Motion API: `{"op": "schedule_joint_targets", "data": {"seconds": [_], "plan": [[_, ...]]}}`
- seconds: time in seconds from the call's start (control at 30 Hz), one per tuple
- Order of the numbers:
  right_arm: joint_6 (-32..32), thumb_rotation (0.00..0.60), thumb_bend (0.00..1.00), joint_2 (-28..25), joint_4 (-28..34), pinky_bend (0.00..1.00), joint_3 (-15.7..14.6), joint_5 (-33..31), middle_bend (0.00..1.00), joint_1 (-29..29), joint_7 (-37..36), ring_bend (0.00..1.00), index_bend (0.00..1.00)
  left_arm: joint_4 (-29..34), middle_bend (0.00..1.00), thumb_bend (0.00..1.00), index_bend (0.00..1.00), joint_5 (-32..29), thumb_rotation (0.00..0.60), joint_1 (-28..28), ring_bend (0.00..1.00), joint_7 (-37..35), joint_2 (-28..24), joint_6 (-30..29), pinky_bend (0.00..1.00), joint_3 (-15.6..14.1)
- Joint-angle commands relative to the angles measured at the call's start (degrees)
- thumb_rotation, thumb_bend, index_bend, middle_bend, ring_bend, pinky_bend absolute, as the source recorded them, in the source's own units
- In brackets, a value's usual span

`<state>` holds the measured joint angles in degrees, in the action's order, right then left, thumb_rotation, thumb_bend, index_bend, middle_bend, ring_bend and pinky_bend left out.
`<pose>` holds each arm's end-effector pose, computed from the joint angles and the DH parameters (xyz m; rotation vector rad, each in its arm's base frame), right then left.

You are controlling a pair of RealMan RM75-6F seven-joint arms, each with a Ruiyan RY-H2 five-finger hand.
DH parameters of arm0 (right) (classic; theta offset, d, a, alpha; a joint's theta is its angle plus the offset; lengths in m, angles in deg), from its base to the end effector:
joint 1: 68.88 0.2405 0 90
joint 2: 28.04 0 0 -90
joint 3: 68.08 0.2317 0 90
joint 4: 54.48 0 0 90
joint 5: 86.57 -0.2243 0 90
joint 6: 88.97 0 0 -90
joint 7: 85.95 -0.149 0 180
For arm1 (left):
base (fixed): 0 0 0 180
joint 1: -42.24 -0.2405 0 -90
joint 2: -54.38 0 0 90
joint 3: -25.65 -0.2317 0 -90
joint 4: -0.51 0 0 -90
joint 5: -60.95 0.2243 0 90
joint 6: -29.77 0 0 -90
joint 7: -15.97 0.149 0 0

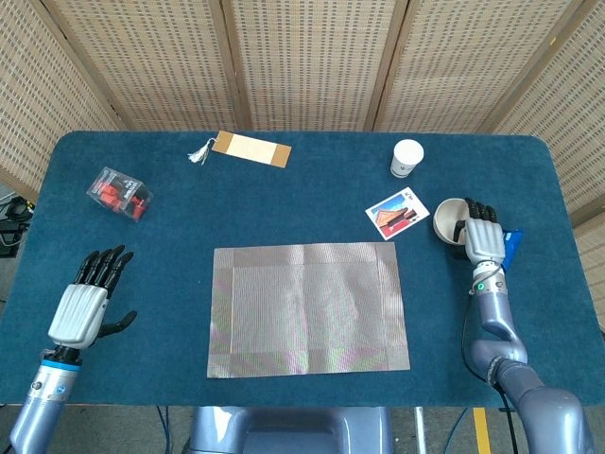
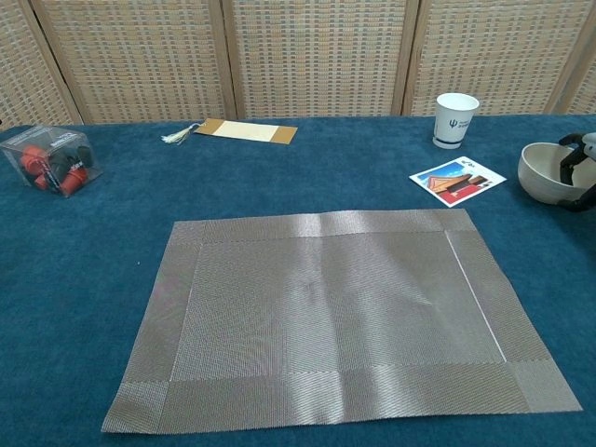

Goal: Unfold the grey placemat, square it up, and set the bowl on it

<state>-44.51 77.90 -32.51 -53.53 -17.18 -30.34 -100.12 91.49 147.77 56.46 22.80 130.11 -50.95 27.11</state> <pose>-0.3289 -0.4117 0.0291 1.3402 -1.0542 0.7115 -0.2422 0.2193 0.0615 -1.5557 -0.9077 -1.0181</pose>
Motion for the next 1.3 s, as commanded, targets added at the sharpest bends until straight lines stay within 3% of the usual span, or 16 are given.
{"op": "schedule_joint_targets", "data": {"seconds": [0.03, 0.47, 0.6, 1.03, 1.2, 1.3], "plan": [[0.6, 0.6, 0.49, 0.22, -0.23, 0.0, -0.29, 0.57, 0.14, -0.23, -0.59, 0.0, 0.7, 0.04, 0.0, 0.21, 0.04, 0.12, 0.6, -0.03, 0.0, 0.02, 0.0, -0.06, 0.0, 0.04], [5.44, 0.6, 0.48, -0.39, 2.05, 0.0, -1.03, 2.88, 0.15, -1.45, -1.3, 0.0, 0.71, 0.27, 0.0, 0.21, 0.04, 0.55, 0.6, -0.3, 0.0, -0.16, -0.22, -0.23, 0.0, 0.18], [9.87, 0.6, 0.48, -1.99, 6.72, 0.0, -1.54, 4.25, 0.15, -2.62, -0.32, 0.0, 0.72, 0.26, 0.0, 0.21, 0.04, 0.63, 0.6, -0.31, 0.0, -0.25, -0.25, -0.12, 0.0, 0.22], [20.35, 0.6, 0.47, -8.84, 30.66, 0.0, -4.05, 7.95, 0.15, -6.95, 9.64, 0.0, 0.72, 0.19, 0.0, 0.21, 0.05, 0.44, 0.6, -0.39, 0.0, -0.91, -0.47, 0.17, 0.0, 0.43], [24.36, 0.6, 0.46, -11.18, 46.87, 0.0, -8.13, 11.61, 0.15, -9.51, 17.23, 0.0, 0.72, -0.44, 0.0, 0.21, 0.05, -0.66, 0.6, -0.24, 0.0, -1.72, -0.63, 1.43, 0.0, 0.53], [24.9, 0.6, 0.46, -11.39, 51.23, 0.0, -9.15, 11.81, 0.15, -10.25, 21.18, 0.0, 0.72, -0.64, 0.0, 0.21, 0.05, -1.03, 0.6, -0.14, 0.0, -1.91, -0.6, 1.91, 0.0, 0.6]]}}
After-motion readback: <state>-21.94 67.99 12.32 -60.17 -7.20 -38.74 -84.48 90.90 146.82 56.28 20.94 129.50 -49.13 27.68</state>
